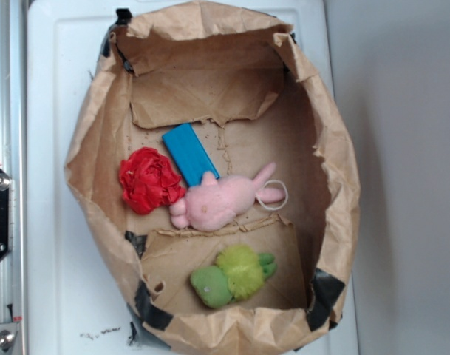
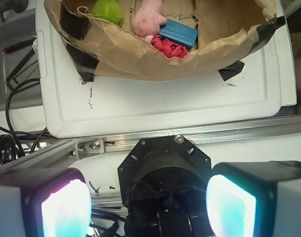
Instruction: Grab the pink bunny.
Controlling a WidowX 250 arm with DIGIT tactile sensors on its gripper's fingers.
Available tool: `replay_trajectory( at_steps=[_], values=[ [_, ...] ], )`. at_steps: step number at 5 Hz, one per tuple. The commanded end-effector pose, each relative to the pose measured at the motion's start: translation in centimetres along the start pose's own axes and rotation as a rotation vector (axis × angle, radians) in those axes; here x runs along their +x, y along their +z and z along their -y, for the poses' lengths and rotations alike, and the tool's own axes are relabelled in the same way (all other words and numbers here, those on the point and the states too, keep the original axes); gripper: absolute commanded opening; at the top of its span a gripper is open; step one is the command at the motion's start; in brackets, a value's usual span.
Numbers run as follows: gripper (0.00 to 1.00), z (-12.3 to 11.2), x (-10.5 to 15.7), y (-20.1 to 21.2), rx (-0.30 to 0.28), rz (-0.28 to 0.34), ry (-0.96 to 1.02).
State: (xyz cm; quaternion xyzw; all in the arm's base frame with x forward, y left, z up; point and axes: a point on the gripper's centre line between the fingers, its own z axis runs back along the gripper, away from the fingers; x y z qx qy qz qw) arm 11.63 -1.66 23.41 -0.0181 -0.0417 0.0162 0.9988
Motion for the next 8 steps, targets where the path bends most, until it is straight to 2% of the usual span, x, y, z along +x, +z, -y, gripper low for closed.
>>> replay_trajectory(
  at_steps=[1,3,4,5,6,7,8],
  values=[
    [1.00,-3.5,6.1,-0.4,-0.006,0.027,0.055],
    [1.00,-5.7,8.6,-2.3,0.024,0.061,0.020],
    [1.00,-5.4,10.2,-3.8,0.080,0.081,-0.005],
    [1.00,-4.8,12.6,-5.4,0.089,0.114,-0.107],
    [1.00,-3.8,14.3,-7.6,0.093,0.094,-0.191],
    [1.00,-2.8,16.1,-10.3,0.082,0.038,-0.241],
    [1.00,-1.7,16.8,-12.9,0.024,-0.012,-0.310]
  ],
)
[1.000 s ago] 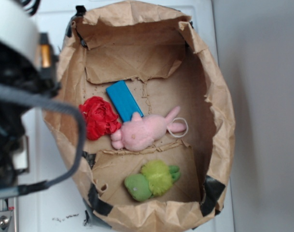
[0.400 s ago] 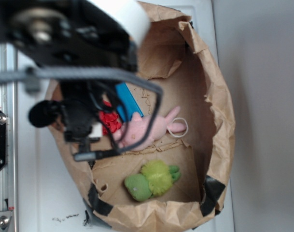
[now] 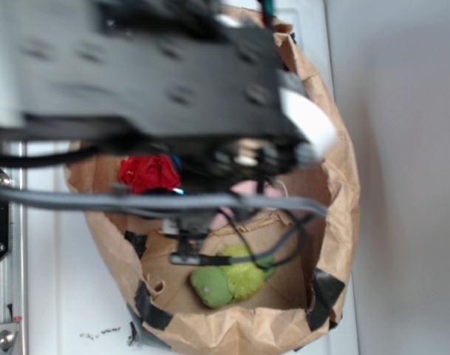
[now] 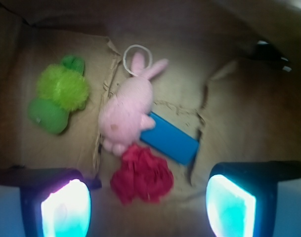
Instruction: Grab the pink bunny.
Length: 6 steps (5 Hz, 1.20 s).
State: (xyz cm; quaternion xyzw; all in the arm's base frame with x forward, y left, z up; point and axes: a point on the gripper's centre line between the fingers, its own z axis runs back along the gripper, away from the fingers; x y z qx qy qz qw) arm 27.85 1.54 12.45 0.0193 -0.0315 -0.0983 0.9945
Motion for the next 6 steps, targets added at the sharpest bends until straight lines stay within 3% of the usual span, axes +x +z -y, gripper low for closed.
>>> replay_trajectory(
  at_steps=[1,2,3,4,6],
  values=[
    [1.00,2.5,2.3,-2.2,-0.049,0.027,-0.112],
    [1.00,3.6,3.1,-3.6,-0.072,0.037,-0.107],
    [1.00,4.2,3.8,-3.8,-0.059,0.080,-0.105],
    [1.00,3.7,3.9,-3.1,-0.034,0.108,0.029],
    [1.00,3.7,3.9,-3.1,-0.034,0.108,0.029]
  ],
)
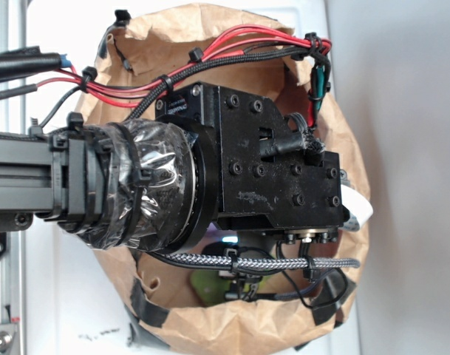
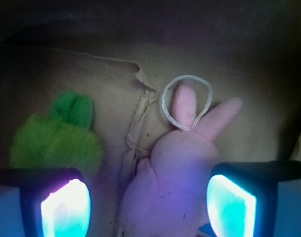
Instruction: Grab the pink bunny.
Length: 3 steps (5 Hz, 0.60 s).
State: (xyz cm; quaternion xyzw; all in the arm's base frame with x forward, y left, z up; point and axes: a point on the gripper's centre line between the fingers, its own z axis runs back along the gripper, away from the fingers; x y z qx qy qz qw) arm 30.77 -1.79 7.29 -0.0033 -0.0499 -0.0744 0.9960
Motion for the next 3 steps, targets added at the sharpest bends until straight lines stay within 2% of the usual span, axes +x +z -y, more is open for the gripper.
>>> replay_trajectory(
  at_steps=[1,2,3],
  values=[
    [1.00,0.9,0.7,2.1,0.003,0.068,-0.022],
    [1.00,-0.1,0.0,1.3,0.006,0.090,-0.012],
    [1.00,-1.4,0.3,-1.3,0.048,0.086,0.004]
  ],
)
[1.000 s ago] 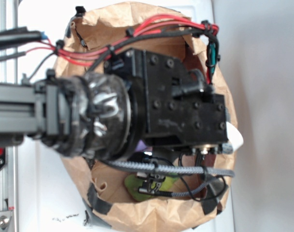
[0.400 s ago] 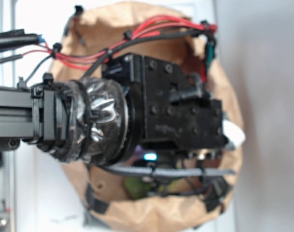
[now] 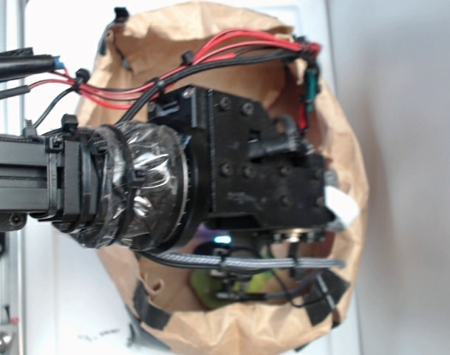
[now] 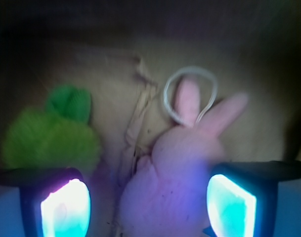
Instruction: Grab the pink bunny.
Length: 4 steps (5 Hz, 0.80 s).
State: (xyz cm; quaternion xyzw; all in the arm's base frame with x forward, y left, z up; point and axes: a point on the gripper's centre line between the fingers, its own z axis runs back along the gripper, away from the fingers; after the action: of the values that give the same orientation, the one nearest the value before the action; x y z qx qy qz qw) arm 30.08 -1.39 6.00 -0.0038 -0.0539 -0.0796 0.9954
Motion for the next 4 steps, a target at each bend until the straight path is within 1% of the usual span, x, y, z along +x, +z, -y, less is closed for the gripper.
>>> replay_trajectory(
  at_steps=[1,2,3,4],
  values=[
    [1.00,-2.5,2.0,-1.4,0.133,0.107,0.054],
    [1.00,-3.8,2.5,-2.6,0.223,0.115,0.069],
    [1.00,-4.4,2.3,-3.3,0.310,0.130,0.064],
    [1.00,-4.7,2.1,-4.6,0.369,0.135,0.043]
  ],
)
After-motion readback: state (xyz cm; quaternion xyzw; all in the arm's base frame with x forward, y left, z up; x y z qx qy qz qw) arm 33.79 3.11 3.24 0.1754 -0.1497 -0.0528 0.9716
